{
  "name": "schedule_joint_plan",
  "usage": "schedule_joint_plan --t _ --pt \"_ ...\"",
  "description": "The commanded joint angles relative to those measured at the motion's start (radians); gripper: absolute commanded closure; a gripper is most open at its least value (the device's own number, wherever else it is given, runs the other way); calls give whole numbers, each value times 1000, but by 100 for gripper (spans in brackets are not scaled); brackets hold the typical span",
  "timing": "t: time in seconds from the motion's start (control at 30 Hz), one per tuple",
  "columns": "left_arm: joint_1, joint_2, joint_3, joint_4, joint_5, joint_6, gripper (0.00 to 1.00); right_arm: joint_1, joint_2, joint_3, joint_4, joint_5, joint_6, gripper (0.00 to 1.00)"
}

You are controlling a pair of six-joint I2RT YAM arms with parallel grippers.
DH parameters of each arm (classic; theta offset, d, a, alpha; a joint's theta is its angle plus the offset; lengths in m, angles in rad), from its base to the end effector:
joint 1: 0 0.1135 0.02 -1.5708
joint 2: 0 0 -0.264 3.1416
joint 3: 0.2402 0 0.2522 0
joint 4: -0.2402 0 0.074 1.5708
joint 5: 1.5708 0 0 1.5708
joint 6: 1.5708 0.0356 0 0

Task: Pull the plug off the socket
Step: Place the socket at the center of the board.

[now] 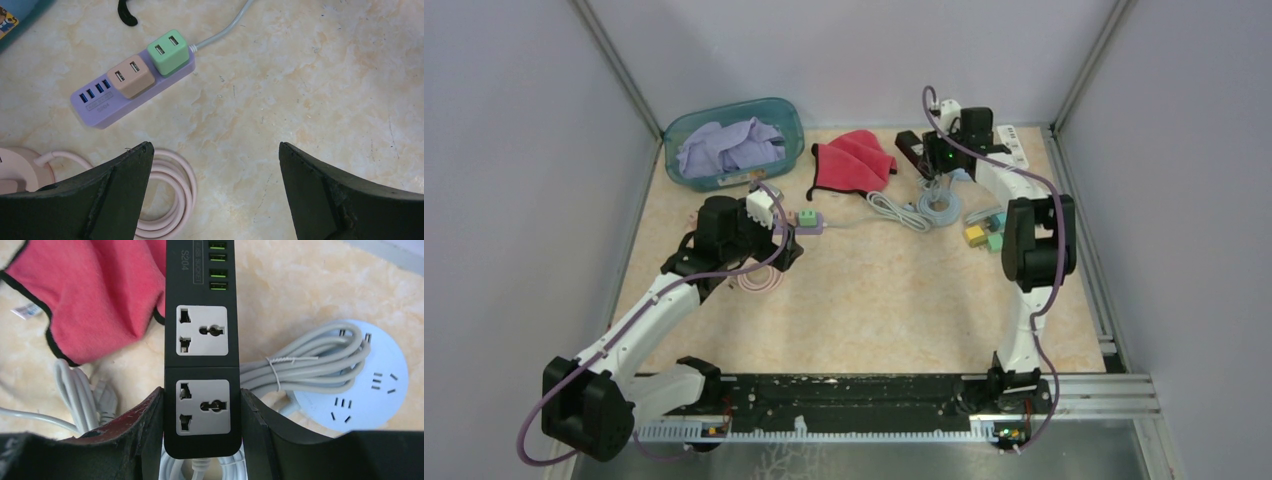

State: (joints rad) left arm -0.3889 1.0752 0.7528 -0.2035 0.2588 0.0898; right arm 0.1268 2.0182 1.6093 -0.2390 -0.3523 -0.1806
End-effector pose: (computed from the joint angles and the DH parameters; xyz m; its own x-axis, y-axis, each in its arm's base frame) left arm 0.2182 -0.0993 0.2706 -0.4114 0.2623 -0.8729 0.6107 0.7902 -0.0504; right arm 0.4632 0.0714 0.2443 -0.5186 -0.2361 -0.8218 -0.4928 0.8680 0.0616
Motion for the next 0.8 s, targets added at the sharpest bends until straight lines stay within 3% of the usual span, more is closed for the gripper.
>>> schedule_joint_plan --t 0.0,0.23,0.3,0.43,0.53,0.77 --pt "-4 -17 15 -3 19 -2 0 8 14 -49 9 23 20 96" --pt "-5 -19 15 -3 19 -1 0 8 13 -86 36 29 44 84" --pt "-6 -19 14 -2 19 -2 0 7 8 -88 34 34 43 78" --pt "-7 -23 13 -2 21 0 0 7 -37 -100 32 37 32 55" --pt "-8 -27 14 -2 24 0 0 1 -97 -126 42 27 31 45" --pt "-11 -36 12 1 34 0 0 -23 -284 -245 88 -46 29 33"
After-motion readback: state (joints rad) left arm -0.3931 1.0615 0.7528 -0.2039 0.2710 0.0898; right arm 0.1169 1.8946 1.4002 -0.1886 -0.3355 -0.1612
